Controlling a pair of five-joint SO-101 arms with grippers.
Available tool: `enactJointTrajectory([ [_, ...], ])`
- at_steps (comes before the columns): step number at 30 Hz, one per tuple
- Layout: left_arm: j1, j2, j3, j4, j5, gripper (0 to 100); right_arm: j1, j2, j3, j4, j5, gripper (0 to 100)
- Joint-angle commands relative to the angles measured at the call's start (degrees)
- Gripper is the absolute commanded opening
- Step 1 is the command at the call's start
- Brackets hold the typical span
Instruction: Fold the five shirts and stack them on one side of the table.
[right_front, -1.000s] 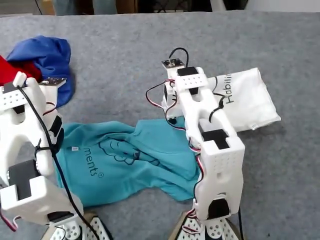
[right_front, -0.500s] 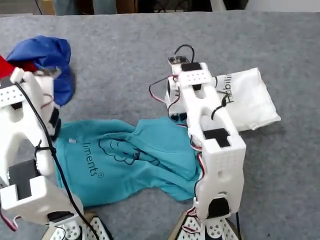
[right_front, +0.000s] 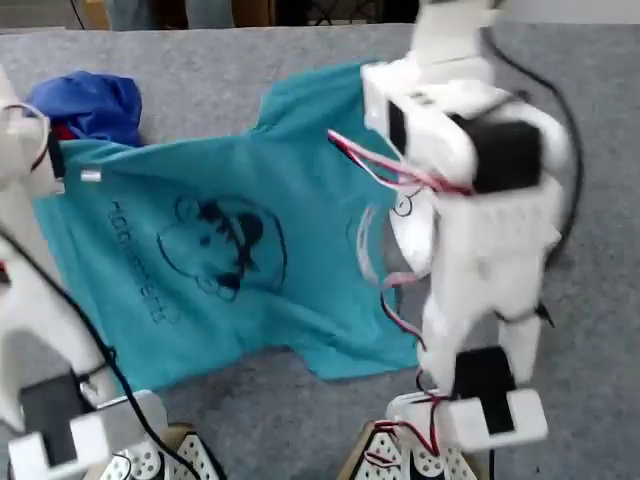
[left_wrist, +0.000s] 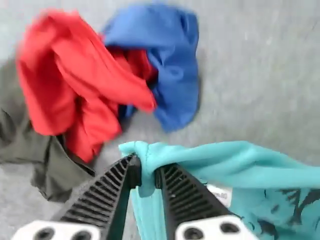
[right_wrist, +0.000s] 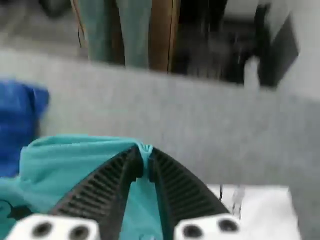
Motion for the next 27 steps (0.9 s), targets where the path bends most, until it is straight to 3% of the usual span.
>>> enactJointTrajectory([
  [1,0.0,-8.7,-3.0,0.2,0.7,3,0.4,-4.8,-9.7,0.3,-0.2,1.4],
  [8,-0.4,-23.5,-2.9,0.2,0.0,3,0.4,-7.4,-23.4,0.4,-0.2,1.4],
  [16,-14.0,-40.1,-2.2,0.2,0.5,3,0.2,-10.8,-29.3,0.2,3.2,1.3],
  [27,-14.3,-58.9,21.4,0.0,0.4,3,0.2,-10.1,-25.7,-3.9,6.3,1.3],
])
